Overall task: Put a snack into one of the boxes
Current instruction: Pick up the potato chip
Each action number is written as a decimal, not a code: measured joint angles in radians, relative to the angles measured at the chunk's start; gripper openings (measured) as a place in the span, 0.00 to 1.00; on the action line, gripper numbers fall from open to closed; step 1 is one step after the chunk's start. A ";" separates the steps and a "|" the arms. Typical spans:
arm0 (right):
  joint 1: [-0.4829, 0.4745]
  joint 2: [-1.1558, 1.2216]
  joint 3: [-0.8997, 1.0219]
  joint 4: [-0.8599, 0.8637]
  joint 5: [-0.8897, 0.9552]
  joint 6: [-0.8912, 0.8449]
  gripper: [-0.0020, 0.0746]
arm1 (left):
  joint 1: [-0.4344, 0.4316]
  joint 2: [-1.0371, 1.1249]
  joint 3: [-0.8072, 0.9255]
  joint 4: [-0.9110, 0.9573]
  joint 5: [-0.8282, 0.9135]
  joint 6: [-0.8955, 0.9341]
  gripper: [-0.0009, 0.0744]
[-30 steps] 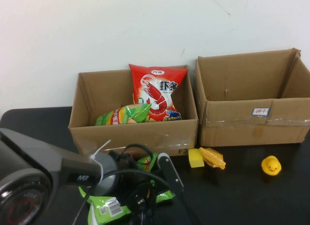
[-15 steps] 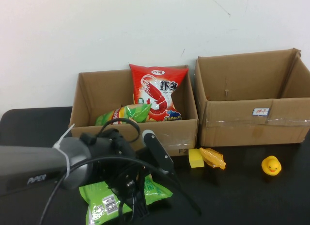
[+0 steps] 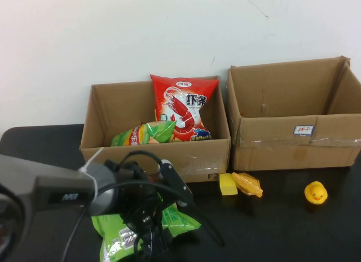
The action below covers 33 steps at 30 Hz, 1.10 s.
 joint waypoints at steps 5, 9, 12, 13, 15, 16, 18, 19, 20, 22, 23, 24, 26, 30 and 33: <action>0.000 0.000 0.000 0.002 0.000 0.000 0.03 | 0.000 0.059 0.000 0.122 -0.036 -0.087 0.93; 0.000 0.000 0.000 0.002 0.000 0.000 0.03 | 0.000 0.092 -0.002 0.187 -0.045 -0.147 0.93; 0.000 0.000 0.000 0.004 0.000 0.000 0.03 | 0.000 0.095 -0.002 0.198 -0.045 -0.167 0.82; 0.000 0.000 0.000 0.006 0.000 0.000 0.03 | 0.000 0.095 -0.004 0.200 -0.041 -0.172 0.75; 0.000 0.000 0.000 0.010 0.000 0.000 0.03 | 0.000 0.095 -0.008 0.204 -0.028 -0.186 0.58; 0.000 0.000 0.000 0.010 0.000 0.000 0.03 | 0.000 0.095 -0.012 0.210 -0.016 -0.194 0.48; 0.000 0.000 0.000 0.012 0.000 0.000 0.03 | -0.002 0.084 -0.014 0.222 0.009 -0.202 0.39; 0.000 0.000 0.000 0.011 0.000 0.000 0.03 | -0.004 0.079 -0.016 0.221 0.016 -0.207 0.39; 0.000 0.000 0.000 0.011 0.000 0.000 0.03 | -0.006 0.078 -0.018 0.221 0.021 -0.209 0.39; 0.000 0.000 0.000 0.012 0.000 0.000 0.03 | -0.013 0.068 -0.018 0.222 0.040 -0.209 0.39; 0.000 0.000 0.002 0.012 0.000 0.000 0.03 | -0.021 0.061 -0.018 0.222 0.054 -0.209 0.39; 0.000 0.000 0.002 0.012 0.000 0.000 0.03 | -0.026 0.052 -0.018 0.213 0.072 -0.209 0.38; 0.000 0.000 0.002 0.014 0.000 0.000 0.03 | -0.040 0.030 -0.020 0.182 0.110 -0.209 0.32; 0.000 0.000 0.002 0.014 0.000 0.000 0.03 | -0.073 -0.039 -0.032 0.097 0.188 -0.209 0.30; 0.000 0.000 0.002 0.014 0.000 0.000 0.03 | -0.100 -0.117 -0.061 0.053 0.225 -0.197 0.30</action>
